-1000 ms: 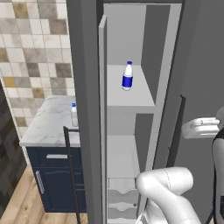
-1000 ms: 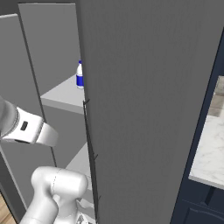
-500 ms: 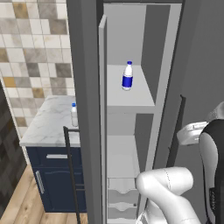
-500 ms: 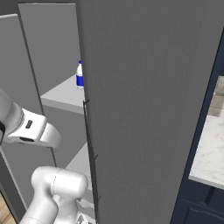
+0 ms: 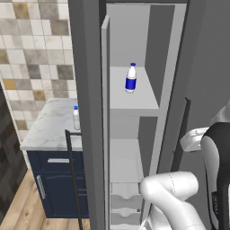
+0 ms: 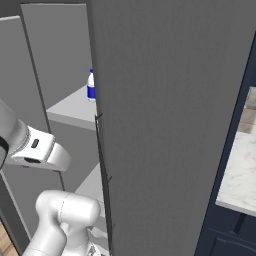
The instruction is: Take the bottled waters from the counter and place them in the freezer to freeze. Close the freezer door after placing the bottles.
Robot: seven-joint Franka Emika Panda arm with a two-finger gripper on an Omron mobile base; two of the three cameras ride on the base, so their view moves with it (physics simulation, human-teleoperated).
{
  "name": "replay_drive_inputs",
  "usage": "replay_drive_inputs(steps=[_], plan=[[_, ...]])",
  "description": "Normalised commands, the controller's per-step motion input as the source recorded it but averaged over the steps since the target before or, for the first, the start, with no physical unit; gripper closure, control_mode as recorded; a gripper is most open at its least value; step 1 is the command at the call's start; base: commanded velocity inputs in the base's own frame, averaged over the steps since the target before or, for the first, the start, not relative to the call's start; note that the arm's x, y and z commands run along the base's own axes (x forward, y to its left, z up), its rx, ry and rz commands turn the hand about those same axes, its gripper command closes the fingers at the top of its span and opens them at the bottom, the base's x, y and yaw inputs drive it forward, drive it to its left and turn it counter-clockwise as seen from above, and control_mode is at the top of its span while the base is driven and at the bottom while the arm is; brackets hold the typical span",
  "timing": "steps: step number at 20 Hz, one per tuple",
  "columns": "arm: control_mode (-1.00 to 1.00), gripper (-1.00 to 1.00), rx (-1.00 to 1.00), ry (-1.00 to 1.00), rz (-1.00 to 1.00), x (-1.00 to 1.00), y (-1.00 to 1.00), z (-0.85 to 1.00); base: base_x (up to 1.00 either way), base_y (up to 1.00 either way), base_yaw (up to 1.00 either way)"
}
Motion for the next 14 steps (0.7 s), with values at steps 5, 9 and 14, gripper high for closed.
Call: replay_drive_inputs(steps=[5,9,14], plan=[[-1.0,-1.0,0.0,0.0,0.0,0.0,0.0,0.0,0.0,0.0,0.0],[-1.0,-1.0,0.0,0.0,0.0,-0.06,0.0,0.0,0.0,0.0,0.0],[1.0,-1.0,0.0,0.0,0.0,0.0,0.0,0.0,-0.3,0.0,0.0]])
